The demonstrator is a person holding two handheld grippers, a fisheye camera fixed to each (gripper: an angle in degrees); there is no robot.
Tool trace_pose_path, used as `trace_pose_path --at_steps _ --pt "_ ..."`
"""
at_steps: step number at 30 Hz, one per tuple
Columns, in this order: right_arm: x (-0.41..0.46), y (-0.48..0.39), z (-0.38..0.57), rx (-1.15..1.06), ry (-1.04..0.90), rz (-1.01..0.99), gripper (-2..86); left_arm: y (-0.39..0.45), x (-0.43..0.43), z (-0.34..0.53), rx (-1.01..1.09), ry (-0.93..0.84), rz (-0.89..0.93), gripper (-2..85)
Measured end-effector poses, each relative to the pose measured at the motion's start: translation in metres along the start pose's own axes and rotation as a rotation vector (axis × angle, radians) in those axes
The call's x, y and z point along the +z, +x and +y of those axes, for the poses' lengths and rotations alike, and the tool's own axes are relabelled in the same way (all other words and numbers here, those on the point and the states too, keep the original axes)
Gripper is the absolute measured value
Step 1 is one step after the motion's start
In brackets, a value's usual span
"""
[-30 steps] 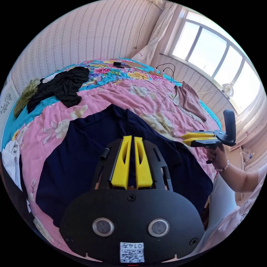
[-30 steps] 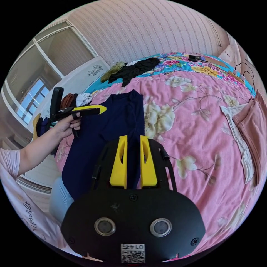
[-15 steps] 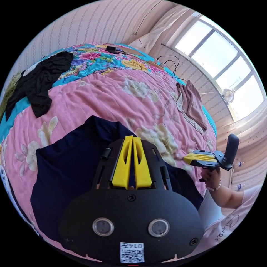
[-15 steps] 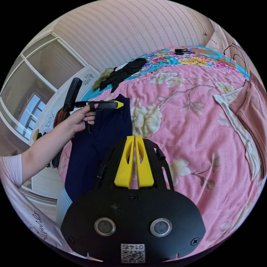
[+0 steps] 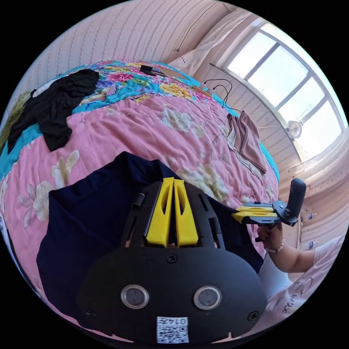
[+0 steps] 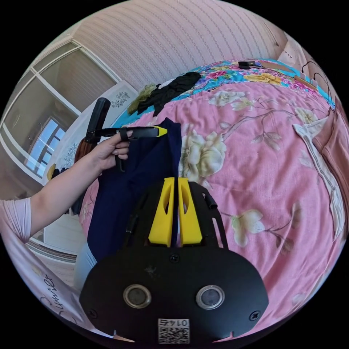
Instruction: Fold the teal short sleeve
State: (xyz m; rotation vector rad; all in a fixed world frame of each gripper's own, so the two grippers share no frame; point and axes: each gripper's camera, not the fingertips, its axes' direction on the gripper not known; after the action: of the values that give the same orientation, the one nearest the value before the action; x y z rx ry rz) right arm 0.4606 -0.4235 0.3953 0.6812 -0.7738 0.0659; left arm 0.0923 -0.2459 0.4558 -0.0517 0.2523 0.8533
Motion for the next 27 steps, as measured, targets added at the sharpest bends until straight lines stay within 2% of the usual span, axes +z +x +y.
trace_pose_path --at_steps 4,6,8,10,14,16,18,20,23,27 --pt "0.008 0.006 -0.002 0.031 0.012 -0.017 1.3 0.008 0.013 -0.015 0.051 -0.008 -0.031 -0.9" --pt "0.021 0.006 -0.005 0.034 -0.020 -0.009 1.7 0.009 0.032 -0.017 0.075 -0.076 -0.102 -0.7" --pt "0.035 0.007 -0.007 0.041 -0.079 0.026 2.5 0.004 0.040 -0.013 0.053 -0.121 -0.110 -0.2" --pt "0.038 0.006 -0.007 0.042 -0.081 0.024 3.6 -0.002 0.029 -0.005 0.008 -0.077 -0.082 1.4" --pt "0.026 -0.014 -0.006 -0.010 -0.017 0.119 5.9 -0.003 -0.019 0.032 0.032 -0.003 -0.124 4.9" --pt "0.025 -0.029 -0.007 -0.070 0.012 0.097 6.0 -0.001 -0.034 0.057 0.053 -0.008 -0.109 5.0" --pt "0.038 -0.048 -0.012 -0.135 -0.007 0.061 6.5 -0.002 -0.038 0.091 0.053 -0.047 -0.064 5.2" --pt "0.057 -0.059 -0.015 -0.168 -0.074 0.072 7.5 -0.005 -0.033 0.111 0.044 -0.091 -0.101 5.7" --pt "0.086 -0.068 -0.016 -0.182 -0.200 0.122 6.2 -0.016 -0.025 0.131 -0.003 -0.130 -0.072 4.2" --pt "0.087 -0.080 -0.005 -0.206 -0.196 0.153 2.3 -0.022 -0.031 0.150 -0.014 -0.110 -0.095 -0.3"
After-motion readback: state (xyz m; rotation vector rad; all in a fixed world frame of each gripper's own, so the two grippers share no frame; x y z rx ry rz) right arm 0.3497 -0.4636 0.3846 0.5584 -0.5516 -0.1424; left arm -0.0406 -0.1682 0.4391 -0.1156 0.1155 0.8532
